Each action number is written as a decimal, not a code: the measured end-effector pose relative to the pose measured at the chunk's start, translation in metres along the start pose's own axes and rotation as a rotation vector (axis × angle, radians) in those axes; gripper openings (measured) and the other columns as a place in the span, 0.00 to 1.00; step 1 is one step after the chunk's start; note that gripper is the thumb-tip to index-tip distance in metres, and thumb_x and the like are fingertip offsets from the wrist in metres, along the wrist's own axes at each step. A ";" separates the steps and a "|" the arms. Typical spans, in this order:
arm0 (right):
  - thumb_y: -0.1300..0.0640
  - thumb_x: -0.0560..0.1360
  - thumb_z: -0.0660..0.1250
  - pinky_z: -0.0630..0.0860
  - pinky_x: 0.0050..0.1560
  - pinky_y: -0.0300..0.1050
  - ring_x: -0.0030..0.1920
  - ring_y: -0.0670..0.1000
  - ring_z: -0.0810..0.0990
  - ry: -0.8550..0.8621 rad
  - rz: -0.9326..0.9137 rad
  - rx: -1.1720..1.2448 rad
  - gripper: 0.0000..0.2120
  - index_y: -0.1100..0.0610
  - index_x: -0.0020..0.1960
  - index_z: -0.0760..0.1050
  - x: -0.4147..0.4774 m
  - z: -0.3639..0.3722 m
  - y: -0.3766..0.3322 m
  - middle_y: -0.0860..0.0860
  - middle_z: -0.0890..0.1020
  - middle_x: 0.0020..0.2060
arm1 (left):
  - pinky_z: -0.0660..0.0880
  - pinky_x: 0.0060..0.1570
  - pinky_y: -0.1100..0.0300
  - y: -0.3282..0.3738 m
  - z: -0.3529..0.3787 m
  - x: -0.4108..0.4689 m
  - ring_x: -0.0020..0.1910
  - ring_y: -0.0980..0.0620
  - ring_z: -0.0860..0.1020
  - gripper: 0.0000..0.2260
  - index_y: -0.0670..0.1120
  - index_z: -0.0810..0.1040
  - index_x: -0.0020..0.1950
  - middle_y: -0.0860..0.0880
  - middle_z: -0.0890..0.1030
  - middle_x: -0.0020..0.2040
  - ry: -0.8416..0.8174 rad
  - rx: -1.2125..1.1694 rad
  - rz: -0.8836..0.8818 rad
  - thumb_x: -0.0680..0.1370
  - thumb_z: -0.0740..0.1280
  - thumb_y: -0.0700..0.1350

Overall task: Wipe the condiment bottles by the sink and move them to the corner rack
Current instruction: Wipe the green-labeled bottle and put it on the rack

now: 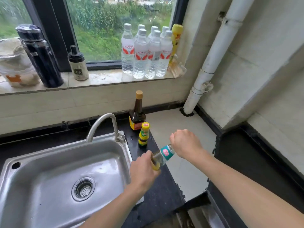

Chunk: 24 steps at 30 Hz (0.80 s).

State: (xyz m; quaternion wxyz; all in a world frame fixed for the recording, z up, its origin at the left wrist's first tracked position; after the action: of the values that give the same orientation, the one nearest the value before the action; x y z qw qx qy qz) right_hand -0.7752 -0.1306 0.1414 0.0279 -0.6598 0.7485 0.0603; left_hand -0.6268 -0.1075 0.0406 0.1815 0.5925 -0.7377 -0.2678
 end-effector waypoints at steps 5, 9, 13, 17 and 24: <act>0.54 0.77 0.62 0.69 0.39 0.47 0.42 0.55 0.72 -0.163 0.253 0.100 0.11 0.60 0.54 0.75 -0.038 0.009 0.055 0.54 0.73 0.43 | 0.67 0.44 0.54 0.040 0.024 -0.020 0.49 0.47 0.77 0.14 0.49 0.70 0.53 0.50 0.79 0.50 0.029 0.254 0.201 0.72 0.67 0.54; 0.54 0.76 0.63 0.70 0.41 0.47 0.45 0.57 0.75 -0.214 0.361 0.234 0.11 0.61 0.52 0.76 -0.087 0.025 0.095 0.57 0.77 0.45 | 0.67 0.43 0.54 0.068 0.046 -0.048 0.48 0.46 0.77 0.14 0.49 0.70 0.51 0.50 0.80 0.49 -0.099 0.252 0.300 0.71 0.68 0.53; 0.44 0.75 0.64 0.79 0.43 0.48 0.45 0.53 0.80 0.166 0.438 0.726 0.15 0.56 0.45 0.77 -0.151 0.031 0.121 0.53 0.81 0.43 | 0.73 0.37 0.60 0.094 0.065 -0.061 0.36 0.54 0.76 0.14 0.53 0.71 0.46 0.52 0.78 0.40 -0.451 -0.144 0.236 0.65 0.73 0.47; 0.44 0.70 0.72 0.82 0.50 0.41 0.50 0.46 0.80 0.297 0.508 1.131 0.17 0.50 0.56 0.77 -0.215 0.028 0.149 0.44 0.80 0.49 | 0.76 0.40 0.69 0.144 0.075 -0.075 0.40 0.59 0.79 0.18 0.55 0.74 0.48 0.54 0.80 0.43 -0.848 -0.376 0.336 0.66 0.77 0.41; 0.52 0.73 0.72 0.80 0.53 0.47 0.50 0.50 0.83 0.530 0.737 1.424 0.15 0.64 0.49 0.78 -0.276 0.035 0.199 0.55 0.84 0.46 | 0.79 0.49 0.57 0.230 0.118 -0.092 0.44 0.51 0.80 0.10 0.45 0.76 0.48 0.44 0.80 0.44 -1.461 -0.461 0.518 0.70 0.73 0.37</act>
State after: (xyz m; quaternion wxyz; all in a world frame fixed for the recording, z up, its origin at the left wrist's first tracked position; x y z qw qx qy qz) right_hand -0.9381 0.1701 0.1503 0.2393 -0.1906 0.7568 -0.5776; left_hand -0.8531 0.0381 0.0922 -0.1724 0.0256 -0.7101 -0.6822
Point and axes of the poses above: each hand's wrist, its own x-axis towards the middle knuckle, its own z-axis out of the palm, y = z × x, the point moved 1 cm from there along x, towards the middle knuckle
